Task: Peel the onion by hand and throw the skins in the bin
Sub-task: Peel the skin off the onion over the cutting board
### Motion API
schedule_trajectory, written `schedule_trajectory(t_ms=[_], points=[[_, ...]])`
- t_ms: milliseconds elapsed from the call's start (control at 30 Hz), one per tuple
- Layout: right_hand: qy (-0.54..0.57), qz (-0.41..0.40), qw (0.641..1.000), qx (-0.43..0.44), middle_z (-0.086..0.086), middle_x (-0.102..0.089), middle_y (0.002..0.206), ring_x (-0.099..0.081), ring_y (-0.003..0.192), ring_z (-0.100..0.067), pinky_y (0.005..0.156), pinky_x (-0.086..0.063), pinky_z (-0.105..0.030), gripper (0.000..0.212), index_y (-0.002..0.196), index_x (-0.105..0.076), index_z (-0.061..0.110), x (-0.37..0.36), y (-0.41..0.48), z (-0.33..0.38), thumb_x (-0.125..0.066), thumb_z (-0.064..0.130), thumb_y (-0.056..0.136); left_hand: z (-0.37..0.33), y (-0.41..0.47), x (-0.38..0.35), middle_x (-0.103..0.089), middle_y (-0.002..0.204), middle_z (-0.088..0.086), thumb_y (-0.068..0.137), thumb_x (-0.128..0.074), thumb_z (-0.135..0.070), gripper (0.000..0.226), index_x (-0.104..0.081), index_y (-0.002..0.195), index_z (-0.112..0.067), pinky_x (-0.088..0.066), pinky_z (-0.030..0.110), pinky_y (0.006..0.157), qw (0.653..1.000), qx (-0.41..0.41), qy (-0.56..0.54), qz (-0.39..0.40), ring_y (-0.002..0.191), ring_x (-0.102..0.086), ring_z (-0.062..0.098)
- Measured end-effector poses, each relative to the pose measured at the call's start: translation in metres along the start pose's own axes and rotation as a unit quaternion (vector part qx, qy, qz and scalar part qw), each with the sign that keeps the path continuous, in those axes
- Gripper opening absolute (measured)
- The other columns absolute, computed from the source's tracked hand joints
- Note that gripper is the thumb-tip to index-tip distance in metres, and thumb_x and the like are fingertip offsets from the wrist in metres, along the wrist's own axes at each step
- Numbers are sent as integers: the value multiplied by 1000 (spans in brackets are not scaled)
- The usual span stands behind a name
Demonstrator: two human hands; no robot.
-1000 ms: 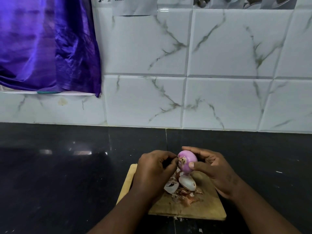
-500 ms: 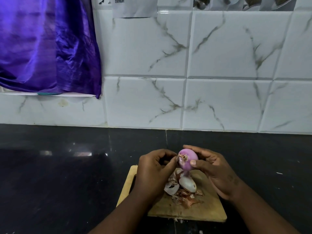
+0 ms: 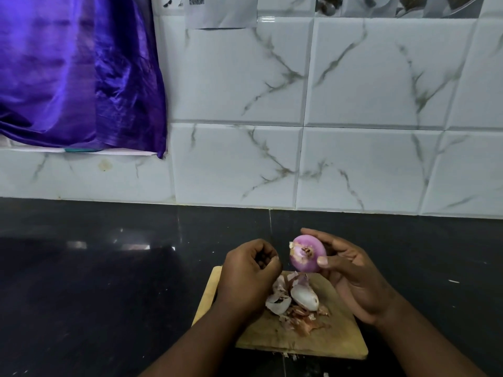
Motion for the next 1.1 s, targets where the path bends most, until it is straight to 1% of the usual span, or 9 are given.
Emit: schedule_trajectory(t_ms=[100,200,333,433,567,700,800,900,1100], points=[[-3,-2,1000,-8,-23,-74,124,-74,109,-32,86,-62,-32,60,124,-74,9,0,0,0,-79,13,64,-8,-3,0,-75,78,-6,98,-66,-16,22,-77,82,-27,-60,37,68,1000,-23,-13,5,75,-71,11],[-46,-18,999,-12,-20,-74,125,-72,115,-35,88,-62,-33,59,124,-75,12,2,0,-2,-81,15,66,-18,-6,1,-78,89,-8,102,-66,-23,15,-79,96,-28,-63,37,76,997,-54,-55,0,87,-75,10],[-78,-26,997,-10,-13,-76,124,-72,116,-32,90,-61,-33,50,120,-78,19,2,0,-3,-80,12,71,-23,-7,2,-74,91,-9,97,-74,-19,9,-75,96,-28,-62,32,73,996,-89,-24,-10,87,-72,11],[-88,-22,996,-10,-12,-76,123,-72,115,-32,88,-61,-33,47,119,-78,20,0,0,-3,-80,11,73,-20,-4,-1,-71,86,-7,98,-69,-15,14,-71,89,-26,-60,35,69,997,-76,-17,-4,82,-69,12],[-25,-8,1000,-6,-21,-74,124,-73,109,-31,86,-62,-33,58,123,-75,10,-1,-1,-1,-80,16,65,-6,0,-1,-67,80,-4,97,-67,-12,22,-65,82,-28,-56,35,65,999,-29,14,-11,75,-64,13],[-23,-12,1000,-8,-22,-73,124,-73,108,-31,86,-61,-32,58,123,-75,11,2,0,0,-81,12,66,-6,-2,-5,-72,85,-6,90,-66,1,30,-71,88,-29,-61,36,69,1000,-11,-7,19,80,-69,12],[-46,-21,999,-10,-21,-73,126,-72,114,-35,90,-61,-35,51,123,-75,13,3,1,-4,-75,3,73,-14,-4,-5,-76,87,-5,97,-67,-10,20,-77,90,-25,-64,36,74,998,-24,-59,26,83,-73,12],[-50,-26,998,-12,-20,-74,125,-72,114,-36,88,-61,-35,49,123,-75,13,4,1,-5,-72,2,75,-17,-5,-5,-77,87,-5,97,-72,-23,9,-78,91,-26,-64,35,73,997,-34,-63,33,83,-73,12],[-62,-22,998,-15,-20,-74,126,-71,116,-38,92,-61,-40,50,124,-75,13,5,1,-7,-76,4,75,-15,-5,-4,-79,83,-2,94,-76,-17,8,-80,89,-21,-65,33,69,996,-19,-85,30,78,-75,14]])
Point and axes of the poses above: each hand's wrist, its own y-axis towards the middle knuckle, its own x-axis out of the back of the hand, z = x × y, the point moved 7 cm from there along y, towards the middle knuckle
